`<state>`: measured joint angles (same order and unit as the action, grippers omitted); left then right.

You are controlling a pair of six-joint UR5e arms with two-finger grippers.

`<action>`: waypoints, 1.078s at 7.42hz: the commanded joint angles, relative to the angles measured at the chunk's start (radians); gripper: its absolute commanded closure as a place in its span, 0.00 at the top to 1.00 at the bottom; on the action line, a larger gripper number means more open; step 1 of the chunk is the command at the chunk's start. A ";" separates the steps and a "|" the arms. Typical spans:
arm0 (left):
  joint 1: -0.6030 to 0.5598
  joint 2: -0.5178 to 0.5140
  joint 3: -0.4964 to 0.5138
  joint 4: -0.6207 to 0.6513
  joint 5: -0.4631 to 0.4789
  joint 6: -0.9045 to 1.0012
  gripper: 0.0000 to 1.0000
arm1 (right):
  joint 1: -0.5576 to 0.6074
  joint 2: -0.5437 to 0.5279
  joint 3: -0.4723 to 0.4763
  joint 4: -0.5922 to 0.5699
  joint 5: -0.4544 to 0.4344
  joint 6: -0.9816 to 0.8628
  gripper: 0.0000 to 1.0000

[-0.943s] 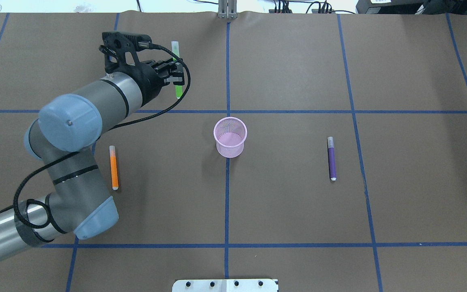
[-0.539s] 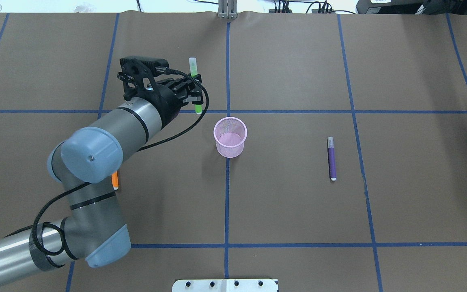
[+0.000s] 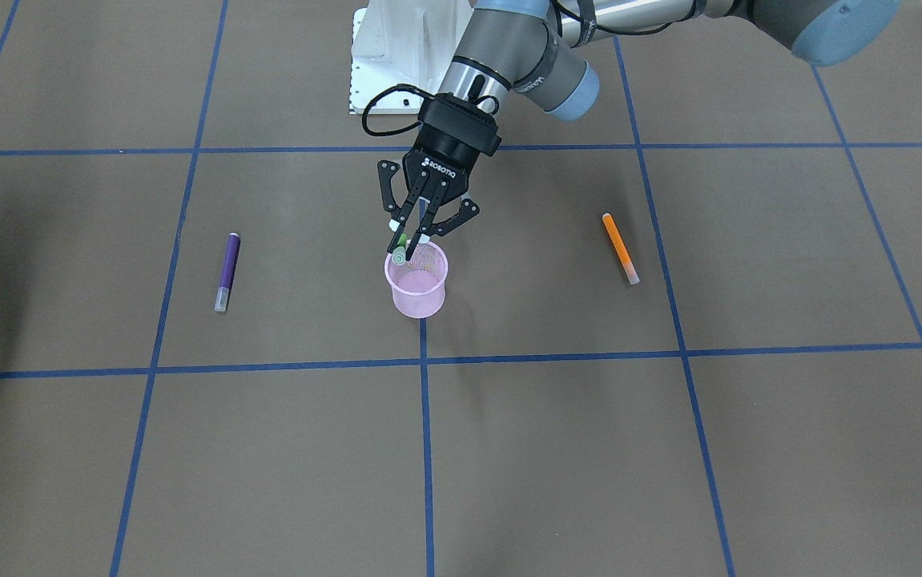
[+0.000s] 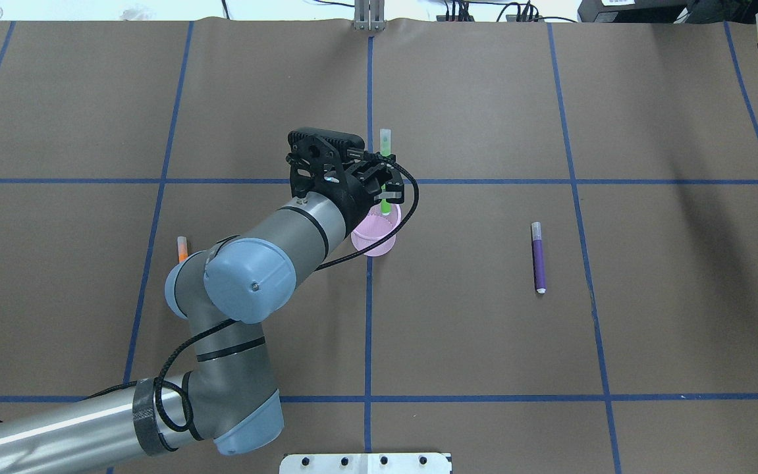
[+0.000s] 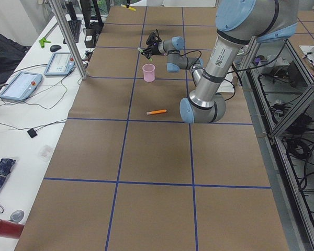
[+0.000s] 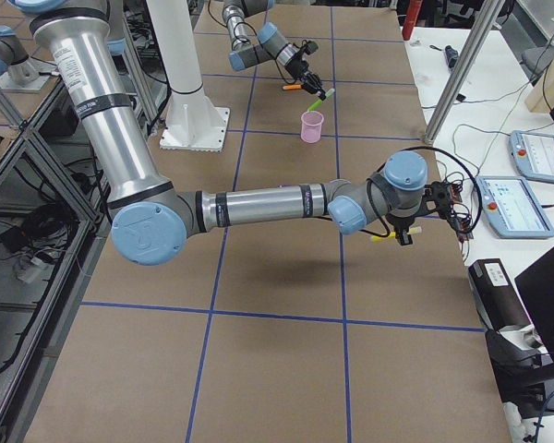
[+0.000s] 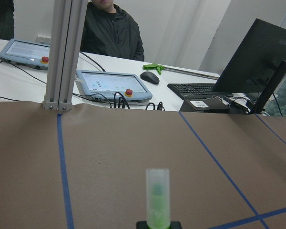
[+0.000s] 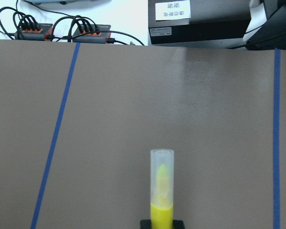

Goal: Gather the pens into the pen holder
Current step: 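Carry the green highlighter over the pink cup with the left gripper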

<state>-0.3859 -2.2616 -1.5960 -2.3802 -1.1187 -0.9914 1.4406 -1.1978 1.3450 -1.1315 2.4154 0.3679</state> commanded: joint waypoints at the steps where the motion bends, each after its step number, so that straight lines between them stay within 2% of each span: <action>1: -0.002 0.000 0.025 -0.019 0.000 0.043 0.00 | -0.022 0.020 0.009 0.004 -0.001 0.002 0.00; 3: 0.001 0.001 0.089 -0.080 0.000 0.043 0.00 | -0.023 0.026 0.019 0.002 0.001 0.006 0.00; 5: 0.001 0.001 0.109 -0.089 0.002 0.043 0.00 | -0.026 0.027 0.035 0.004 0.001 0.006 0.00; 6: 0.002 0.002 0.110 -0.089 0.002 0.042 0.27 | -0.028 0.027 0.049 0.006 0.001 0.006 0.00; 7: 0.002 0.002 0.108 -0.089 0.002 0.042 0.69 | -0.028 0.027 0.071 0.006 -0.001 0.005 0.00; 8: 0.002 -0.002 0.103 -0.091 0.003 0.036 0.98 | -0.031 0.032 0.101 0.007 -0.007 0.003 0.00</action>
<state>-0.3838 -2.2608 -1.4893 -2.4698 -1.1164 -0.9506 1.4123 -1.1693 1.4128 -1.1258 2.4137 0.3730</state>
